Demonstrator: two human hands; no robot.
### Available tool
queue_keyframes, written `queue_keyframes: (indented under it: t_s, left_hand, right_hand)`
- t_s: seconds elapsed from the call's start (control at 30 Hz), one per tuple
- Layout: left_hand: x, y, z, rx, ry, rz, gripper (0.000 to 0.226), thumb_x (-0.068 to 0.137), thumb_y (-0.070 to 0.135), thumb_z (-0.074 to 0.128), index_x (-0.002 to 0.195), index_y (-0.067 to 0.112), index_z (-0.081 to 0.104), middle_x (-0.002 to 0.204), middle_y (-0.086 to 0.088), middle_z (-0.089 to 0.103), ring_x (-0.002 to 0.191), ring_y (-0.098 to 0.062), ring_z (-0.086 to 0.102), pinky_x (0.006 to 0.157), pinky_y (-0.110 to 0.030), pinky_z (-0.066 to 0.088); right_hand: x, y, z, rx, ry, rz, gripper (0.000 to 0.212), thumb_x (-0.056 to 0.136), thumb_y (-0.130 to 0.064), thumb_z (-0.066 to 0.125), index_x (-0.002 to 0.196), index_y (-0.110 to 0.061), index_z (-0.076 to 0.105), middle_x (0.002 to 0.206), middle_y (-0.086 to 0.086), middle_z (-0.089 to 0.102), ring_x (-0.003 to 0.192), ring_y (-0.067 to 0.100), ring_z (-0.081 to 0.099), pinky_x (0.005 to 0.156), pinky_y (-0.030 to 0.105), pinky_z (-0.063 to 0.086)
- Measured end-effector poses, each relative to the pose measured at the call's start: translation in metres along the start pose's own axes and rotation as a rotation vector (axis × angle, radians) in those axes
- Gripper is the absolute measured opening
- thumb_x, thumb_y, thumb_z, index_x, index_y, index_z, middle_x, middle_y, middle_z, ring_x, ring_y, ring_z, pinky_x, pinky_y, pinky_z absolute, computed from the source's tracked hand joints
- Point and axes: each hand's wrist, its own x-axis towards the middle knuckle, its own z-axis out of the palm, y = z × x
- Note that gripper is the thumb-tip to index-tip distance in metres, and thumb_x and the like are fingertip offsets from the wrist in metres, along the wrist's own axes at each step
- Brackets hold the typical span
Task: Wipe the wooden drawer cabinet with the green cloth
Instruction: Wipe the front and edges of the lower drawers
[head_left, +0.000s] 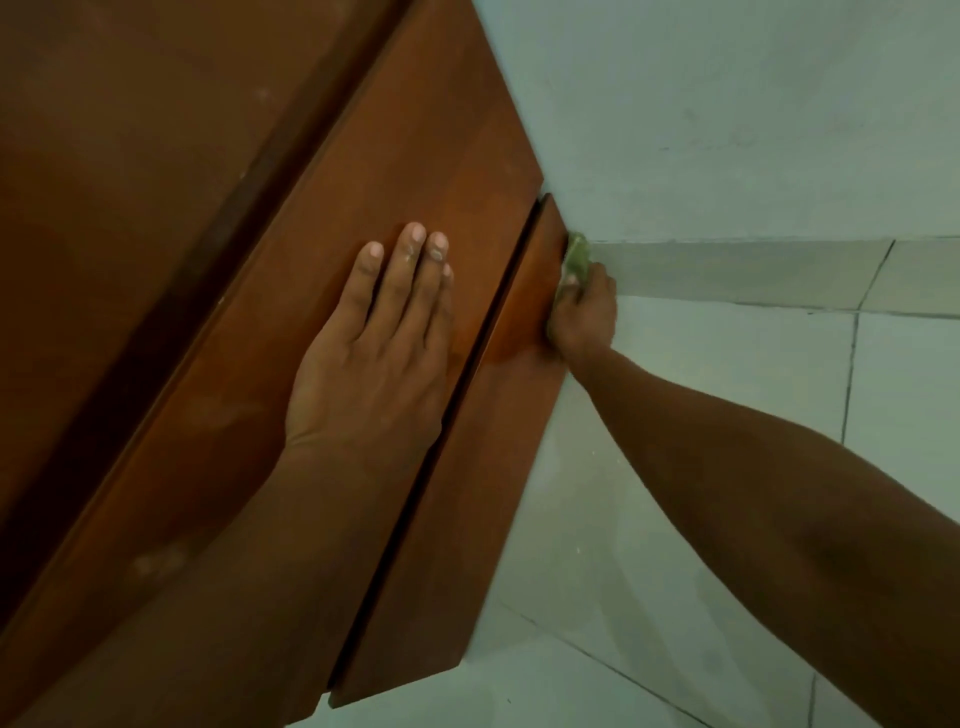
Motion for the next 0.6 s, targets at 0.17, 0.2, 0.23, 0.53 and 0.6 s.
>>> queue_keyframes:
  t_s: [0.17, 0.2, 0.23, 0.53, 0.6]
  left_hand:
    - [0.002, -0.001, 0.002, 0.027, 0.051, -0.019, 0.072, 0.102, 0.039, 0.008, 0.155, -0.006, -0.011, 0.166, -0.026, -0.012, 0.153, -0.041, -0.014, 0.123, -0.054, -0.009]
    - [0.003, -0.001, 0.003, 0.027, 0.061, -0.023, 0.072, 0.103, 0.040, 0.009, 0.155, -0.005, -0.008, 0.166, -0.025, -0.009, 0.154, -0.041, -0.011, 0.123, -0.054, -0.008]
    - [0.003, -0.001, 0.004, 0.030, 0.066, -0.026, 0.072, 0.104, 0.042, 0.009, 0.156, -0.005, -0.006, 0.166, -0.025, -0.008, 0.154, -0.040, -0.010, 0.123, -0.054, -0.007]
    - [0.000, 0.001, 0.008, 0.043, 0.069, -0.028, 0.072, 0.104, 0.045, 0.009, 0.157, -0.002, -0.003, 0.168, -0.021, -0.005, 0.155, -0.037, -0.008, 0.125, -0.052, -0.003]
    - [-0.001, 0.002, 0.010, 0.057, 0.071, -0.022, 0.073, 0.104, 0.045, 0.010, 0.157, -0.002, -0.003, 0.167, -0.022, -0.005, 0.155, -0.038, -0.007, 0.126, -0.053, -0.002]
  right_hand:
    - [-0.062, 0.021, -0.022, 0.157, 0.119, 0.220, 0.024, 0.105, -0.032, 0.045, 0.103, -0.013, 0.061, 0.101, 0.010, 0.067, 0.096, 0.030, 0.065, 0.088, 0.042, 0.054]
    - [-0.099, 0.030, -0.026, 0.186, 0.115, 0.189, 0.022, 0.105, -0.032, 0.047, 0.098, -0.016, 0.060, 0.094, 0.006, 0.066, 0.088, 0.025, 0.065, 0.083, 0.042, 0.056]
    - [-0.143, 0.040, -0.031, 0.231, 0.096, 0.160, 0.020, 0.106, -0.031, 0.048, 0.094, -0.019, 0.059, 0.087, 0.002, 0.065, 0.080, 0.019, 0.064, 0.076, 0.039, 0.056]
    - [-0.318, 0.078, 0.026, 0.227, -0.237, 0.017, 0.065, 0.101, -0.059, 0.024, 0.157, -0.042, -0.002, 0.167, -0.026, -0.009, 0.154, -0.004, -0.008, 0.127, 0.030, 0.002]
    - [-0.279, 0.082, 0.030, 0.216, -0.237, 0.012, 0.065, 0.100, -0.059, 0.021, 0.157, -0.039, -0.004, 0.168, -0.021, -0.013, 0.154, -0.004, -0.011, 0.128, 0.032, -0.003]
